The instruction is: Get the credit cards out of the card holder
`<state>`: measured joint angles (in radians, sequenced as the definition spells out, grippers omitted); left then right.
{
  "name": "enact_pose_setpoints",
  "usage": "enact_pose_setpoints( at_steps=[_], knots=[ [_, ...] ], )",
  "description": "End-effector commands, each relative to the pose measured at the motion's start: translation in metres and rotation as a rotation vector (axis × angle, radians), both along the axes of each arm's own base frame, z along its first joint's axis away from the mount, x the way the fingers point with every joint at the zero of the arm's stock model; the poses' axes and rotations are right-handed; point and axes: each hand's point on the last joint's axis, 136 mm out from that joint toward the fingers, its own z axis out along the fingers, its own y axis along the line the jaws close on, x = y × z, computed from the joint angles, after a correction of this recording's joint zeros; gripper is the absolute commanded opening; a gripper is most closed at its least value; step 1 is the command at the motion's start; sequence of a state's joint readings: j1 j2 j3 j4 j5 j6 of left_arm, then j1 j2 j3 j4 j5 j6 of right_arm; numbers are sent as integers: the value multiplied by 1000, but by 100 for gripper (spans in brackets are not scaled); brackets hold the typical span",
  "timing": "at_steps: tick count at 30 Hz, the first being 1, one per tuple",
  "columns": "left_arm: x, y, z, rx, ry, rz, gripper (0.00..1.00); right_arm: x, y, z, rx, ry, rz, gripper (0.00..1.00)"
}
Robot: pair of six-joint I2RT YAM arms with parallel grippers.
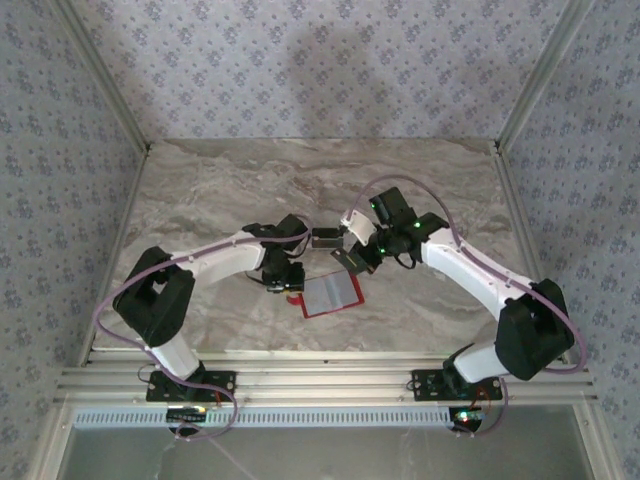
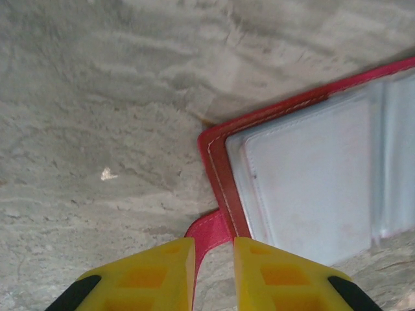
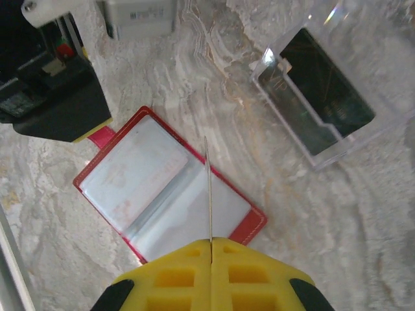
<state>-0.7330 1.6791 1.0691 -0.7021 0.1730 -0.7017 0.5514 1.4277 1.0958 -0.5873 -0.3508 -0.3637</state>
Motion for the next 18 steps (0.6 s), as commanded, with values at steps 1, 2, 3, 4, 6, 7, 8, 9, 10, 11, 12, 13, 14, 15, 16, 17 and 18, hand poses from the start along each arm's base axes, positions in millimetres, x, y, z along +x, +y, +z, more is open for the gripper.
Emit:
enact_pose_setpoints(
  at_steps=[1,2,3,4,6,7,8,9,10,11,12,13,14,15,16,17,18],
  knots=[
    [-7,-3,-5,-27,42,10,24,3,-9,1,-77,-33,67,0],
    [-3,-8,-6,-49,27,12,24,4,-8,4,-77,-39,68,0],
    [-3,-9,-9,-49,30,12,24,5,-8,5,-76,-41,68,0],
    [-3,-10,-10,-48,32,11,23,6,-8,7,-76,-48,65,0],
    [-1,-12,-14,-51,35,11,23,8,-8,10,-77,-61,63,0],
    [0,-13,-16,-49,36,11,23,8,-8,11,-77,-67,65,0],
    [1,-14,-16,-49,37,9,23,9,-8,11,-80,-70,66,0],
    [2,-15,-18,-49,38,5,23,8,-7,12,-79,-72,68,0],
    [3,-17,-19,-50,39,4,23,7,-8,11,-80,-72,67,0],
    [5,-18,-19,-51,37,3,23,6,-8,11,-80,-72,69,0],
    [6,-19,-20,-52,36,1,22,6,-8,11,-81,-74,69,0],
    [7,-20,-21,-51,37,-2,22,6,-8,12,-81,-79,68,0],
    [8,-20,-22,-49,38,0,22,5,-8,12,-82,-82,68,0],
    [9,-21,-23,-48,39,-4,22,5,-9,13,-81,-84,68,0],
    [10,-23,-23,-48,38,-7,22,5,-9,13,-78,-87,67,0],
    [12,-24,-23,-50,38,-8,22,5,-9,13,-78,-93,66,0],
    [13,-25,-23,-52,35,-10,22,5,-9,14,-78,-96,67,0]
  ],
)
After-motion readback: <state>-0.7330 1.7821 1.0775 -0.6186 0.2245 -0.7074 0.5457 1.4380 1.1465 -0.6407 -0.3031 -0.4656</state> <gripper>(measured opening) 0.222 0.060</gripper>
